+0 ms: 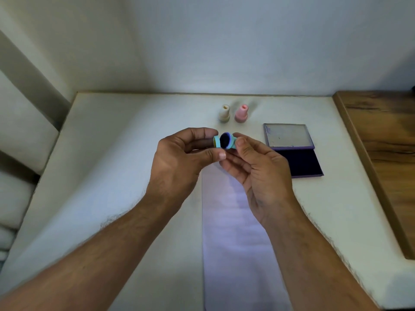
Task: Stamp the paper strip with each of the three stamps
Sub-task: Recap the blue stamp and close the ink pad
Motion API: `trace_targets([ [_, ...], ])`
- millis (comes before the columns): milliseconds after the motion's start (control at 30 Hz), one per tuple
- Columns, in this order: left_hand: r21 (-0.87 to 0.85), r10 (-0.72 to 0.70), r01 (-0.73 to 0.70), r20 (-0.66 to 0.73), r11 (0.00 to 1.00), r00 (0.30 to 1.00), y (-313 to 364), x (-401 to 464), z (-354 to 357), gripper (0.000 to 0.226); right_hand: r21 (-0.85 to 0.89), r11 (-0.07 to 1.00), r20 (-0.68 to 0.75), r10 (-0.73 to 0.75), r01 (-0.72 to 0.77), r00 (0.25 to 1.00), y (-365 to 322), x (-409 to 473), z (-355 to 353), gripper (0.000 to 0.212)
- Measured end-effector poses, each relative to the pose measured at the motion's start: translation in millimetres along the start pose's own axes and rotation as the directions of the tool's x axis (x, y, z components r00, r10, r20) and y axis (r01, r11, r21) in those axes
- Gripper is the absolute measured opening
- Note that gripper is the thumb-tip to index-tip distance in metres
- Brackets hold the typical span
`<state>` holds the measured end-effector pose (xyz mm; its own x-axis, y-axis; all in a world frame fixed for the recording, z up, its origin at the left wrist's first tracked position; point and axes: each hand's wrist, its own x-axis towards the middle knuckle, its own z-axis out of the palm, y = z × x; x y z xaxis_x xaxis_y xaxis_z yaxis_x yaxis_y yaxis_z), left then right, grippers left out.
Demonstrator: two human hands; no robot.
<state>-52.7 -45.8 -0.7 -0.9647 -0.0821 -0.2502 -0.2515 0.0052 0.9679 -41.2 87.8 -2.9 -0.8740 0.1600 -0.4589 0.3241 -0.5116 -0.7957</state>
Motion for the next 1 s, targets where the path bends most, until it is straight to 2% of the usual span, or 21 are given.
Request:
trace_targets([
  [500,0.010,-0.014,0.014,0.008,1.000,1.000,1,0,1,0.036,-0.099,0.994,0.026,-0.042,0.044,0.999,4,3,-3,0.014],
  [900,-0.044,-0.049,0.052,0.076,0.998,0.996,1,2,-2,0.029,-0.384,0.893,0.154,-0.190,0.236,0.970,-7,6,-15,0.022],
  [1000,-0.035,-0.007,0.010,0.088,0.999,0.996,2,2,-4,0.029,-0.339,0.917,0.147,-0.169,0.210,0.975,-10,5,-14,0.019],
])
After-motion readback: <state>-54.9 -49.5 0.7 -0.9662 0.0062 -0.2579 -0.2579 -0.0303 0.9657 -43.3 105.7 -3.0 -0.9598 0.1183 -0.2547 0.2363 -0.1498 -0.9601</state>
